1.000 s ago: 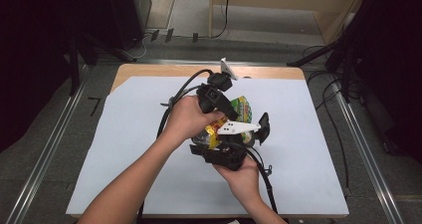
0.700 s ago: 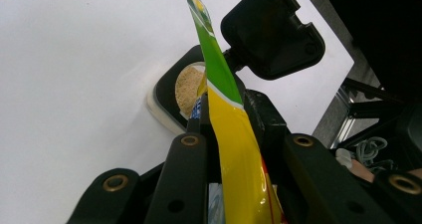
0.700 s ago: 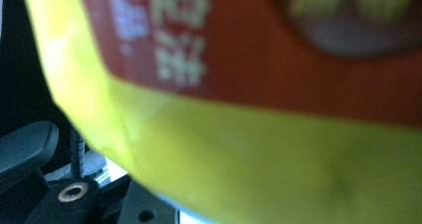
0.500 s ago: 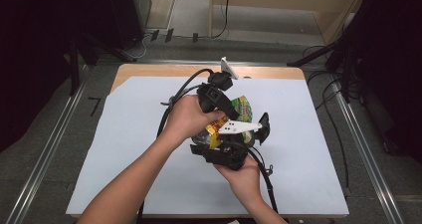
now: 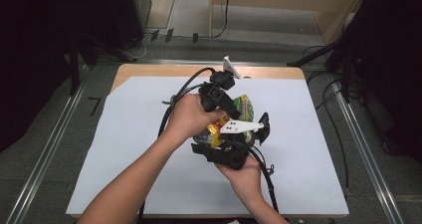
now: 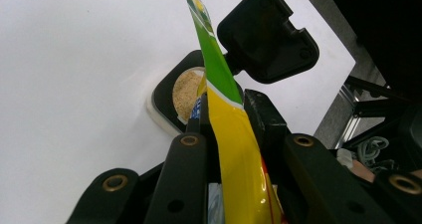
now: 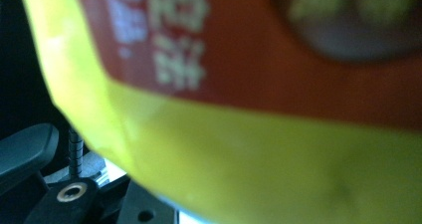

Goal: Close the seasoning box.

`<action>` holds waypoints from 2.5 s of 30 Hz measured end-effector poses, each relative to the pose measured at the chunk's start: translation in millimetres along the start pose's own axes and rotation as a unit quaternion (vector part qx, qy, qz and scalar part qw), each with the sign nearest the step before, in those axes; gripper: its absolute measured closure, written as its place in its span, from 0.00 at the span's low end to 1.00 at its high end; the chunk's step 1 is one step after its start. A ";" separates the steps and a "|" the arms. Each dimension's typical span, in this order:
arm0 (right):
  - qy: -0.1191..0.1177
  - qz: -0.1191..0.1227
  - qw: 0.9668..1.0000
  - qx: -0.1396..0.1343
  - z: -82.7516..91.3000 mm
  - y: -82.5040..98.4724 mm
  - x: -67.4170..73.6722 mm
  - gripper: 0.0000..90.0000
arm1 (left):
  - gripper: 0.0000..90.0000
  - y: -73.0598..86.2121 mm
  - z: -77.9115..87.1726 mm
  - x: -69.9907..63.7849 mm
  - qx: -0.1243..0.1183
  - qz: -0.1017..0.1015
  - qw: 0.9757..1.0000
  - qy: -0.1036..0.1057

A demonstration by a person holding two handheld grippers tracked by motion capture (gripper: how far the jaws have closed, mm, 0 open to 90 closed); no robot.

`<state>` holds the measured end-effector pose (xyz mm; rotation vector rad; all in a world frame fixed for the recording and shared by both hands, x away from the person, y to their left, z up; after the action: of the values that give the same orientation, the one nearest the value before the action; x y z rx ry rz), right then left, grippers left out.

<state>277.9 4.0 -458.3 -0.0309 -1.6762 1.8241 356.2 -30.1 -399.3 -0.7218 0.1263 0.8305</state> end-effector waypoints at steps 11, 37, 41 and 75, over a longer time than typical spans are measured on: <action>0.009 -0.007 1.000 -0.002 0.8 1.2 -2.7 0.71 | 0.88 -1.2 -4.2 -2.1 0.004 -0.006 1.000 -0.001; 0.001 -0.006 1.000 0.010 1.2 1.0 -4.1 0.74 | 0.89 -3.6 -6.2 -1.4 0.010 -0.003 1.000 -0.006; -0.002 -0.010 1.000 0.007 1.5 -1.0 -3.2 0.74 | 0.89 -4.8 -5.1 -2.2 0.010 -0.005 1.000 -0.005; -0.006 0.010 1.000 0.011 -1.1 -2.0 0.4 0.73 | 0.88 -2.8 -0.7 -1.2 0.007 -0.009 1.000 -0.001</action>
<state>279.0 5.1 -456.5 -0.0272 -1.6700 1.8615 357.5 -32.5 -397.9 -0.7081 0.1222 0.8119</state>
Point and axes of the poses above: each handheld gripper's, and its own axes: z roughly backward along the jaws, y roughly out of its underside, x roughly to its left, the point moved 9 cm from there along -z, roughly forward along the jaws, and after that the axes turned 13 degrees about -x, right-handed, at the moved point
